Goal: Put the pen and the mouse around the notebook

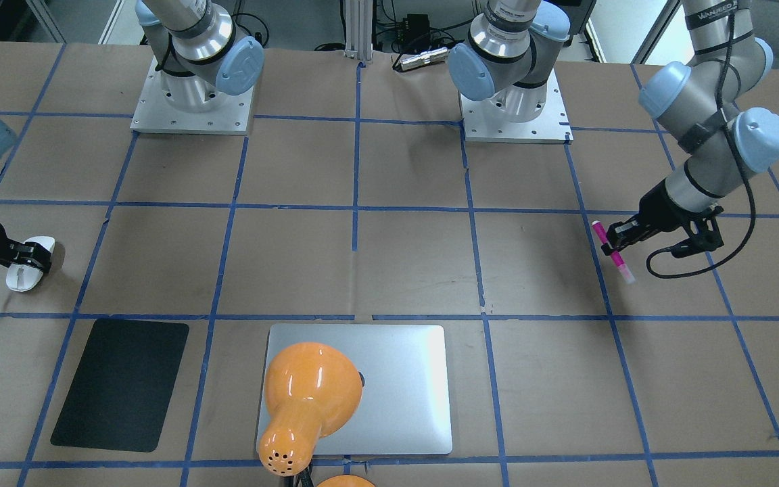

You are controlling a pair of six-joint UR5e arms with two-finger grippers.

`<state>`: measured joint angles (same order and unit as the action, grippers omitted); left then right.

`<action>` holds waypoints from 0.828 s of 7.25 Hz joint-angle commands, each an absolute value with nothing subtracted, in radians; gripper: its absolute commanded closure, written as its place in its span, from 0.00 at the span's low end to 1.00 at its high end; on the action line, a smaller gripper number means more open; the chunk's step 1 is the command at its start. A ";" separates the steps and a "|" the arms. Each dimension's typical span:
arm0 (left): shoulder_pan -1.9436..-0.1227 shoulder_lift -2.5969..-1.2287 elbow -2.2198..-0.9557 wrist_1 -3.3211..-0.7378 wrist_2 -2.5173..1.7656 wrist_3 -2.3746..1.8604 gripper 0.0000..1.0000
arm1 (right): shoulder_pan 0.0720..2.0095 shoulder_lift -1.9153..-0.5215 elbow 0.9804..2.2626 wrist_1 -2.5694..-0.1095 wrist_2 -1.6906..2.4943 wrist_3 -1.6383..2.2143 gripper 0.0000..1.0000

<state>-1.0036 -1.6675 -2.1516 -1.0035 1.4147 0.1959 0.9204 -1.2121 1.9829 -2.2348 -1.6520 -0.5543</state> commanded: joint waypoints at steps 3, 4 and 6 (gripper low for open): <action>-1.514 -1.621 -2.145 -1.008 1.405 -0.850 1.00 | 0.955 -1.287 1.982 -2.208 -1.648 -0.548 0.69; -1.643 -1.641 -2.140 -0.926 1.404 -1.131 1.00 | 1.004 -1.313 1.974 -2.182 -1.649 -0.545 0.69; -1.832 -1.722 -2.090 -0.841 1.411 -1.476 1.00 | 1.089 -1.292 1.926 -2.195 -1.629 -0.438 0.69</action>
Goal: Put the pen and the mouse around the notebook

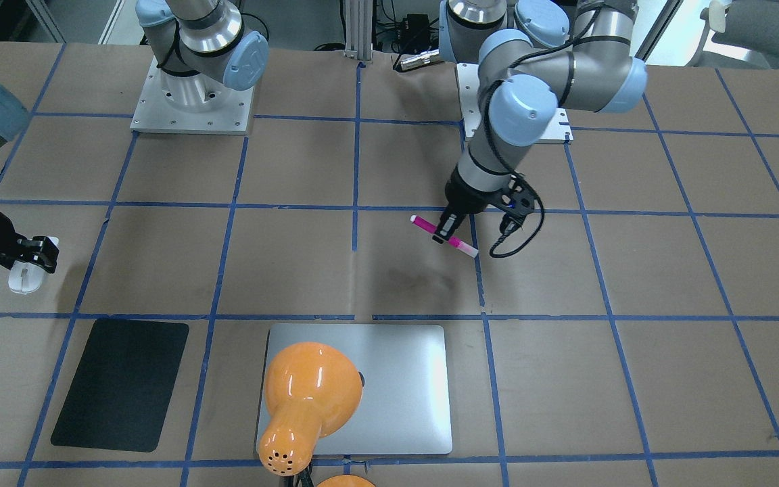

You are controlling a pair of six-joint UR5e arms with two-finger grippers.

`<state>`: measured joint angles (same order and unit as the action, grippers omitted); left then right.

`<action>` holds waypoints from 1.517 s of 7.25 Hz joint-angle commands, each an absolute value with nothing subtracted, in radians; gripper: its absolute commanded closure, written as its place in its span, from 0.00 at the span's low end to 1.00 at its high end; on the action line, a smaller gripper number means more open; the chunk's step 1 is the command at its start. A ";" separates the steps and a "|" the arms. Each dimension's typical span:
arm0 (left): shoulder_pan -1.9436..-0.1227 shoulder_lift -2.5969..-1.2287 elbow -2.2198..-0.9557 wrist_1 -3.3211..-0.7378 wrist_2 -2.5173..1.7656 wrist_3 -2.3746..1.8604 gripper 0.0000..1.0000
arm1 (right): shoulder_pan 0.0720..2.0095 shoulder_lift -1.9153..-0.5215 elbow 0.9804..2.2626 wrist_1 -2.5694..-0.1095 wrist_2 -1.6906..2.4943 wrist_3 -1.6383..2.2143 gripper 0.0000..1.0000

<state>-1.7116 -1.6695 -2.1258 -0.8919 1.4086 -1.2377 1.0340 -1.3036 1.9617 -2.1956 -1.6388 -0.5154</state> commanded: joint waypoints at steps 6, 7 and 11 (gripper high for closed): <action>-1.967 -1.968 -1.948 -0.838 1.425 -1.865 1.00 | 1.307 -1.024 1.576 -2.186 -1.548 -0.166 0.68; -1.968 -1.989 -1.933 -0.822 1.422 -1.867 1.00 | 1.328 -0.982 1.542 -2.183 -1.540 -0.088 0.67; -1.980 -1.982 -1.878 -0.850 1.454 -1.786 0.00 | 1.385 -0.947 1.540 -2.186 -1.552 -0.049 0.63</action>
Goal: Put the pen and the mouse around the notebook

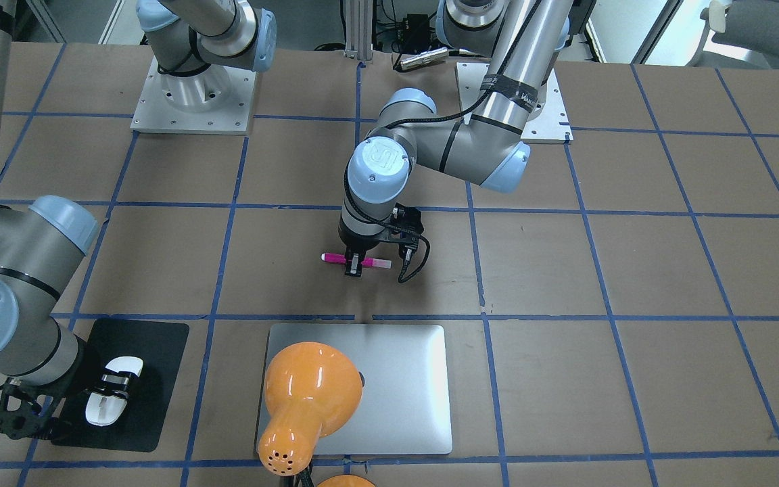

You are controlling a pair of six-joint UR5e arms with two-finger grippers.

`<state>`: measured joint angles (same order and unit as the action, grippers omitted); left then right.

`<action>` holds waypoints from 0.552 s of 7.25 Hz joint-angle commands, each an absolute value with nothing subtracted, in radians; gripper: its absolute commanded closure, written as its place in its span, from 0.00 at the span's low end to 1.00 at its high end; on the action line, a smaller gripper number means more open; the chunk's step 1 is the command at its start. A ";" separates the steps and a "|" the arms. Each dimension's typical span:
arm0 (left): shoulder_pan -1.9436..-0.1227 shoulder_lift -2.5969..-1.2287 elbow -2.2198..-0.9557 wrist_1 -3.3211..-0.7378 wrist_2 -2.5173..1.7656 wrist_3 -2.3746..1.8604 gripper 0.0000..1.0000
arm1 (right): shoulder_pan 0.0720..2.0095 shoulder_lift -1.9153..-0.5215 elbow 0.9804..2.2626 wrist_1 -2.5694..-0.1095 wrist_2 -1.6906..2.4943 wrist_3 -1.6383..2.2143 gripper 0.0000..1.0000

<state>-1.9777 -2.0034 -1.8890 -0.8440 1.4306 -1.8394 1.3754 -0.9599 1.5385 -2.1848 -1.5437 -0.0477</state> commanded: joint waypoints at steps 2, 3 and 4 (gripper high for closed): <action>-1.971 -1.906 -1.782 -1.034 1.525 -1.349 0.00 | 1.382 -0.951 1.546 -2.200 -1.562 -0.107 0.00; -1.964 -1.835 -1.743 -1.139 1.569 -1.034 0.00 | 1.382 -0.956 1.534 -2.186 -1.560 -0.103 0.00; -1.930 -1.768 -1.712 -1.214 1.595 -0.795 0.00 | 1.382 -0.988 1.532 -2.178 -1.560 -0.100 0.00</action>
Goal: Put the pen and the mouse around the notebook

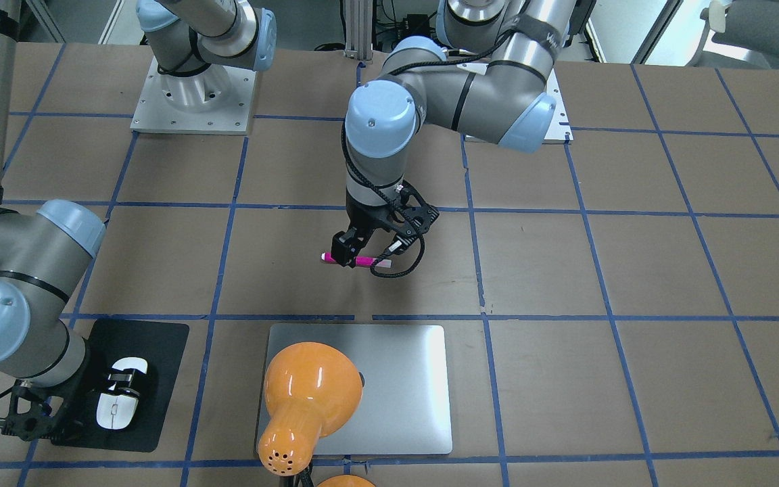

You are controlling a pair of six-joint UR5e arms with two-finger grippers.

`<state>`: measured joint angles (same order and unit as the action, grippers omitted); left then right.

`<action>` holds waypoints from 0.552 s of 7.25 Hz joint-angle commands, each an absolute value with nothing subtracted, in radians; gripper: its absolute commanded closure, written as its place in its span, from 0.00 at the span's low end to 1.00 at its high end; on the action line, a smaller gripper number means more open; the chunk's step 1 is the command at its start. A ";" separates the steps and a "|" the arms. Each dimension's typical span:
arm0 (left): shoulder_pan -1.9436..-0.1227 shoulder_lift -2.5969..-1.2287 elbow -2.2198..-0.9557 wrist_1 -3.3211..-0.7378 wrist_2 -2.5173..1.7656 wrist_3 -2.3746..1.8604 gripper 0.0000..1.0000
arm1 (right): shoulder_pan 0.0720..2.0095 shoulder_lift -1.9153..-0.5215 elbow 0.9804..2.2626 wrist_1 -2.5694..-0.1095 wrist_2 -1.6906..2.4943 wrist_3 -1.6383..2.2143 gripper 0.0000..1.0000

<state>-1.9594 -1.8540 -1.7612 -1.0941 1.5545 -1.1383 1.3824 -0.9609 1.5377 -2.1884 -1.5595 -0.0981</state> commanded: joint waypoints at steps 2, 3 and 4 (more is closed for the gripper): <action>-1.809 -1.631 -1.700 -1.386 1.626 -0.321 0.00 | 1.384 -1.139 1.535 -1.963 -1.562 -0.094 0.00; -1.736 -1.597 -1.677 -1.405 1.620 -0.181 0.03 | 1.385 -1.237 1.546 -1.845 -1.562 -0.087 0.00; -1.676 -1.582 -1.643 -1.454 1.615 -0.096 0.02 | 1.390 -1.328 1.545 -1.722 -1.562 -0.071 0.00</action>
<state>-1.7584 -1.6171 -1.6786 -1.3929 1.6175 -0.2558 1.3853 -1.2079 1.5420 -1.8791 -1.5614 -0.0868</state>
